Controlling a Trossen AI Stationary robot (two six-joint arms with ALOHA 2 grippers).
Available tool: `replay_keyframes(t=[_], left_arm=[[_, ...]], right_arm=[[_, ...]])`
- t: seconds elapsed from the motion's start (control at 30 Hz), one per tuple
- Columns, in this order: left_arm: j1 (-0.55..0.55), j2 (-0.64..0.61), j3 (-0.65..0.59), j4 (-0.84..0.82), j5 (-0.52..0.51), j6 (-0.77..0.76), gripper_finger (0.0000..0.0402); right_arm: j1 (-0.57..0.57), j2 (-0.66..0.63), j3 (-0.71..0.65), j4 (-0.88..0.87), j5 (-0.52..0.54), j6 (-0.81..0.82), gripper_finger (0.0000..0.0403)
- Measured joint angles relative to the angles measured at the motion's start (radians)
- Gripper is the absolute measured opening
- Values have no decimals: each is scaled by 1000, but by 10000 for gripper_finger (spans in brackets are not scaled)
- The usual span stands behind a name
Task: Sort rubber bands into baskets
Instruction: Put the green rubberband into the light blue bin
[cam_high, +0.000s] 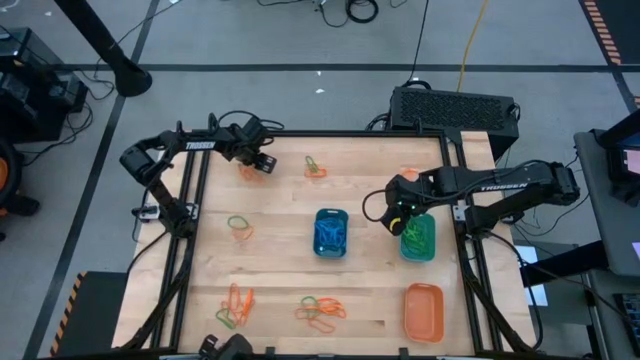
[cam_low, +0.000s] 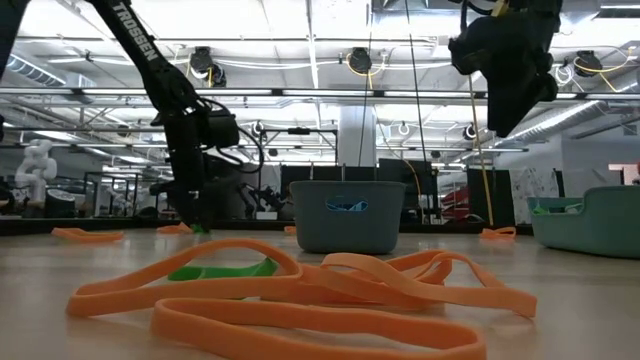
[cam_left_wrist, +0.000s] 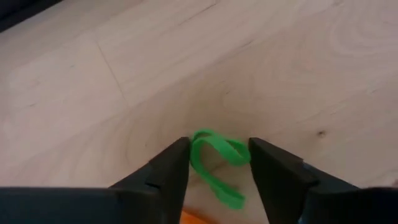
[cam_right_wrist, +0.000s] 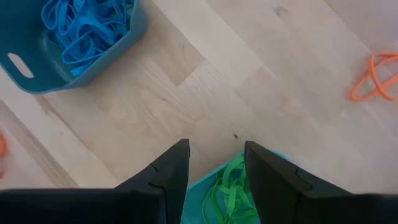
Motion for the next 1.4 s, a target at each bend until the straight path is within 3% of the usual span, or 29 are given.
replay_keyframes(t=[0.17,0.3,0.57,0.63,0.8,0.9,1.03,1.17,1.4], left_arm=[[-2,0,9,4,13,25,80],[-24,0,26,4,79,34,12],[-122,-96,31,6,133,35,8],[-154,-137,31,26,204,40,7],[-235,-256,32,173,503,82,6],[-282,-316,32,295,602,52,5],[-346,-368,33,483,609,-48,5],[-403,-392,32,621,648,-52,5],[-473,-394,32,639,648,-78,4]], right_arm=[[0,0,0,21,-2,-10,146],[0,0,0,57,-4,-10,146],[0,0,0,270,-4,-38,146],[0,7,0,366,-3,-73,146],[0,42,0,611,-3,-207,146],[-2,78,0,716,-3,-289,146],[-22,138,0,841,-3,-322,146],[-56,188,-1,915,-5,-281,146],[-102,196,-1,1118,-69,-298,178]])
